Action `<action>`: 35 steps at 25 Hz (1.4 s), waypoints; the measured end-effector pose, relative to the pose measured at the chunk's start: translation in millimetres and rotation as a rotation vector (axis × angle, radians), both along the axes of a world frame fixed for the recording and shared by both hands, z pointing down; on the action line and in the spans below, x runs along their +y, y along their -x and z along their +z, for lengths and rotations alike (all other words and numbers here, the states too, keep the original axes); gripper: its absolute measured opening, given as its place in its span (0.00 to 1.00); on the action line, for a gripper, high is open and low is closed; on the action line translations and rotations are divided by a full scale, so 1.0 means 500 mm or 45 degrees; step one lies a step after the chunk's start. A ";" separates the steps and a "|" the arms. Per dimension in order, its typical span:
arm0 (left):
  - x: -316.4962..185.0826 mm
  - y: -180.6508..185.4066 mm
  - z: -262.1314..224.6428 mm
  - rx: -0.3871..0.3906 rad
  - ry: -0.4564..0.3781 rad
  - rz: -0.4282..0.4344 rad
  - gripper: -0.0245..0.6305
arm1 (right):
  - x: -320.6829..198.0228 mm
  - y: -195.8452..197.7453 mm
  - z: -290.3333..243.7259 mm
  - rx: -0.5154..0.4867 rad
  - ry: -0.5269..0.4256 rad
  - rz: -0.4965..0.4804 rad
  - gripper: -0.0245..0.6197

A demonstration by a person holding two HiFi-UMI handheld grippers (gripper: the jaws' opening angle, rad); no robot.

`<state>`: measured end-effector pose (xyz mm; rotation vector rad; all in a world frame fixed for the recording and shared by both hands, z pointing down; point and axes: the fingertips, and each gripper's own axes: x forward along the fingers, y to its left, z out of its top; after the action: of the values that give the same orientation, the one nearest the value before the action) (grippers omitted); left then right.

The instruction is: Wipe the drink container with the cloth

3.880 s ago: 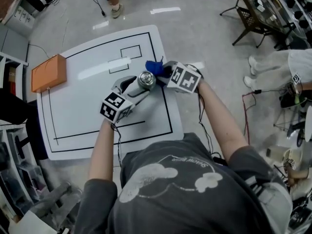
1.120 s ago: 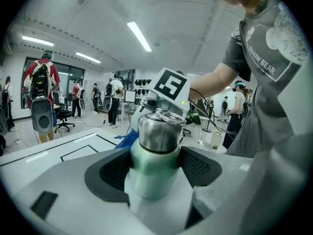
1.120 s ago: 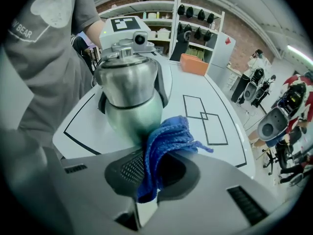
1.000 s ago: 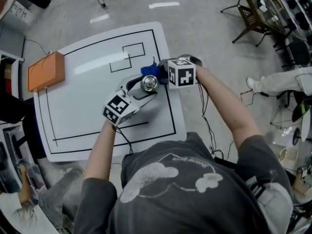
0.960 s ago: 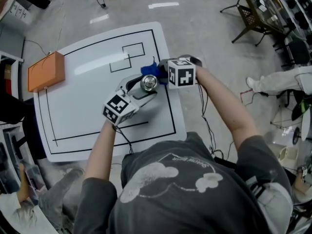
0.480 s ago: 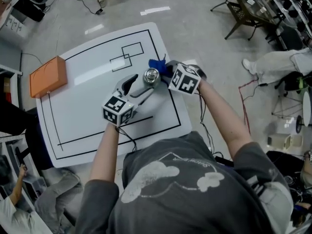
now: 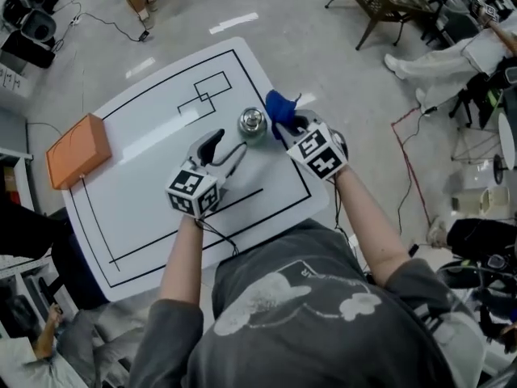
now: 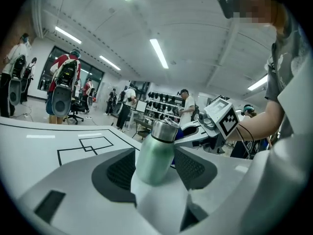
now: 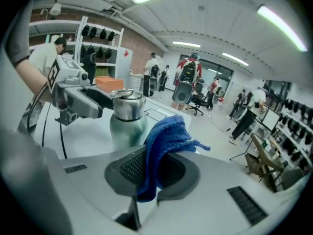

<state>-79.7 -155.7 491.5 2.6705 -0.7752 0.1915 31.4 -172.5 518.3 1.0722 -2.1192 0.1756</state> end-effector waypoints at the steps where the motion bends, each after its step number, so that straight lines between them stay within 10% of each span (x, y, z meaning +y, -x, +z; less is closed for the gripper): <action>1: 0.001 0.004 0.001 0.007 0.004 -0.014 0.39 | 0.003 -0.002 -0.005 -0.035 -0.015 0.037 0.10; 9: 0.017 0.019 0.002 -0.035 -0.025 -0.135 0.06 | 0.038 -0.012 -0.012 -0.112 -0.030 0.087 0.10; 35: 0.388 0.012 -0.069 -0.170 -0.127 -0.310 0.04 | 0.425 -0.013 -0.111 -0.206 -0.151 0.046 0.10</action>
<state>-85.6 38.1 456.9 2.6453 -1.1714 0.2765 38.0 40.1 463.0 1.2012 -2.2793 0.1603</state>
